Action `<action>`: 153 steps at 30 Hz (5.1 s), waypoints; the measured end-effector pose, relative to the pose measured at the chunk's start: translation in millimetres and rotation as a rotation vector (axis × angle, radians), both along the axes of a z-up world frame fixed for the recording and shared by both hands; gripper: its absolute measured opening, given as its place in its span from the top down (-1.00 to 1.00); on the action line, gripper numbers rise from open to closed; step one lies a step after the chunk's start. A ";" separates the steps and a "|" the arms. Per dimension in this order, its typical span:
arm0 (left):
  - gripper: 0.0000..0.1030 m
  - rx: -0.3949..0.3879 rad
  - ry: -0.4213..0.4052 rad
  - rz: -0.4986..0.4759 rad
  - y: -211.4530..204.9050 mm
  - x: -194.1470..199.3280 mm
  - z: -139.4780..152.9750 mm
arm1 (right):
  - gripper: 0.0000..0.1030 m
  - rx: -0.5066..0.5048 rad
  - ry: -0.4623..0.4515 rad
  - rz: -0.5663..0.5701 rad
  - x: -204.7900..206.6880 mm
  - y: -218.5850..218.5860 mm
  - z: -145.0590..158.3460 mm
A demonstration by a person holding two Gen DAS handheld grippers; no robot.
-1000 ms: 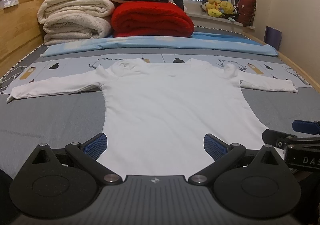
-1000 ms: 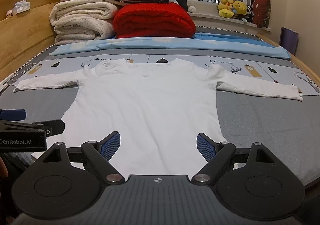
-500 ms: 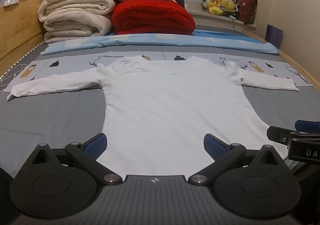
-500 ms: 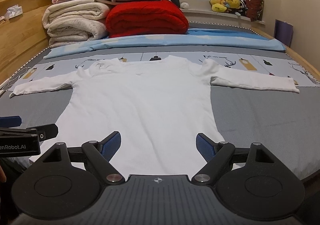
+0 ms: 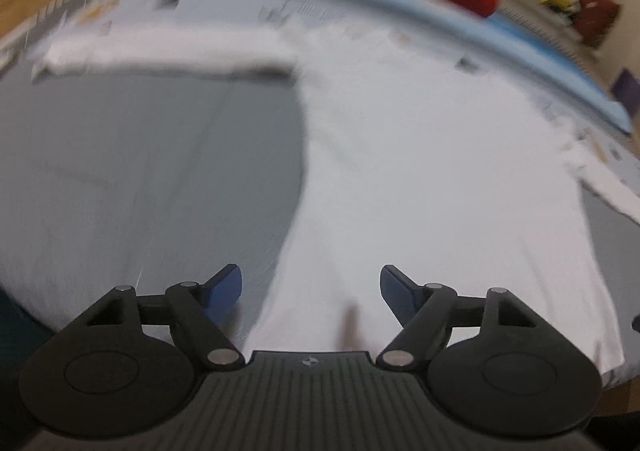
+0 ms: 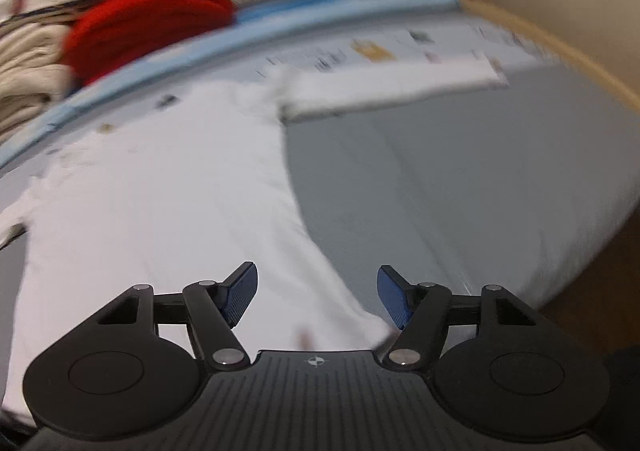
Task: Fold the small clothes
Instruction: 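Lower both grippers to the shirt's side edges and close on them, then open both grippers, releasing the side edges, and lift away, then move the left gripper to the sleeve cuff nearest it, then grasp the sleeve cuff with the left gripper, fold it across the body, release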
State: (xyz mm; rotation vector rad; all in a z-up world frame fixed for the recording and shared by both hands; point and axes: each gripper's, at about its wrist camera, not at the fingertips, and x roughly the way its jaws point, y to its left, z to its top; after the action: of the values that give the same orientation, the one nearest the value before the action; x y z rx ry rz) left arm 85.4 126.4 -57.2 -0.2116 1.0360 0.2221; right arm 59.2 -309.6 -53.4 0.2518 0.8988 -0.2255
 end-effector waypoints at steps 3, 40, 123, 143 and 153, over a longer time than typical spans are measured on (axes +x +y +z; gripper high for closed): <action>-0.45 0.001 0.102 0.032 9.9 -1.5 -24.0 | -0.31 0.000 0.065 -0.027 9.1 -6.4 -20.0; 0.13 -0.046 0.127 -0.129 -18.5 -21.7 -10.2 | 0.13 -0.015 0.215 -0.041 14.1 -9.3 -55.4; 0.88 0.021 -0.452 0.399 251.0 206.3 94.0 | 0.47 -0.200 -0.279 0.491 168.6 122.3 62.9; 0.87 -0.399 -0.365 -0.168 25.1 278.6 107.7 | 0.47 -0.005 -0.191 0.586 242.4 174.8 40.3; 0.49 -0.386 -0.178 0.020 77.3 300.0 55.9 | 0.43 0.085 -0.026 0.421 257.7 132.2 8.1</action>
State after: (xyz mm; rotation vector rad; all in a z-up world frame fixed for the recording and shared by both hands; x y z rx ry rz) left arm 385.4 203.7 -1.3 -0.5811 0.8929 0.0183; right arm 316.9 -177.4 -45.3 0.1389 0.9158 0.2064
